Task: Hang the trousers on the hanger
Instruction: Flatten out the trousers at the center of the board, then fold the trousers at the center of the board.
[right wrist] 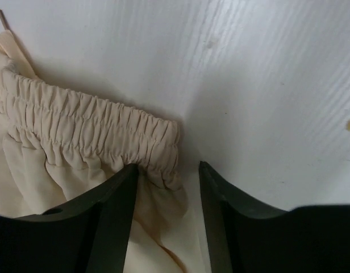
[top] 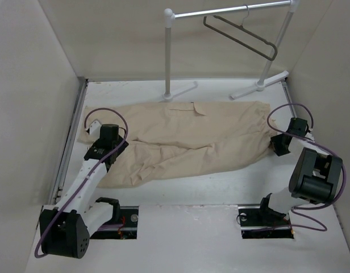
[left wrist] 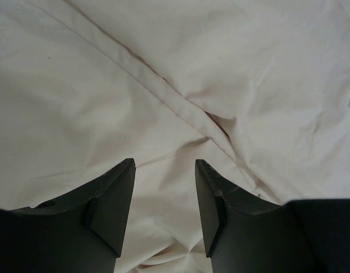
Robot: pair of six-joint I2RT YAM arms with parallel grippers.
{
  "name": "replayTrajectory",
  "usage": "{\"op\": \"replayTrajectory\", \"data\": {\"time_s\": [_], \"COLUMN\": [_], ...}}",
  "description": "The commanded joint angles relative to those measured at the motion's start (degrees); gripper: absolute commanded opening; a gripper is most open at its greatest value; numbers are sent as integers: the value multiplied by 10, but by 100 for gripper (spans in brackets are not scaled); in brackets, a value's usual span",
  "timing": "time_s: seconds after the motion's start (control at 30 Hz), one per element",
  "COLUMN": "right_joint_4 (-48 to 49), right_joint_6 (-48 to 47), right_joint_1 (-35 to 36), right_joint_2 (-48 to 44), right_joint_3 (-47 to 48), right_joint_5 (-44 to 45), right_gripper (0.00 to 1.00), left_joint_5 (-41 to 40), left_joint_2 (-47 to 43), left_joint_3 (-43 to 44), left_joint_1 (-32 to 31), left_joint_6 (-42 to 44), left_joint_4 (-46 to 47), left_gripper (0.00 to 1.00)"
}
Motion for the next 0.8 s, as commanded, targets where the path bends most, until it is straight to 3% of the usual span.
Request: {"op": "replayTrajectory", "data": {"time_s": [0.0, 0.13, 0.27, 0.5, 0.67, 0.77], "right_joint_4": [22, 3, -37, -73, -51, -33], "right_joint_6": [20, 33, 36, 64, 66, 68], "right_joint_1": [15, 19, 34, 90, 144, 160], "right_joint_2": [16, -24, -106, -246, -241, -225], "right_joint_3": [18, 15, -13, -51, -42, -45], "right_joint_5": [1, 40, 84, 108, 88, 72], "right_gripper": [49, 19, 6, 4, 4, 5], "left_joint_5": [6, 19, 16, -36, -56, -52], "left_joint_2": [-2, -7, -8, 1, 22, 27], "left_joint_3": [5, 7, 12, 40, 106, 78], "left_joint_1": [33, 86, 126, 208, 274, 324], "left_joint_6": [-27, -57, -73, -59, -62, -67], "left_joint_4": [-41, -94, -150, -247, -350, -336], "left_gripper": [45, 47, 50, 54, 54, 52]}}
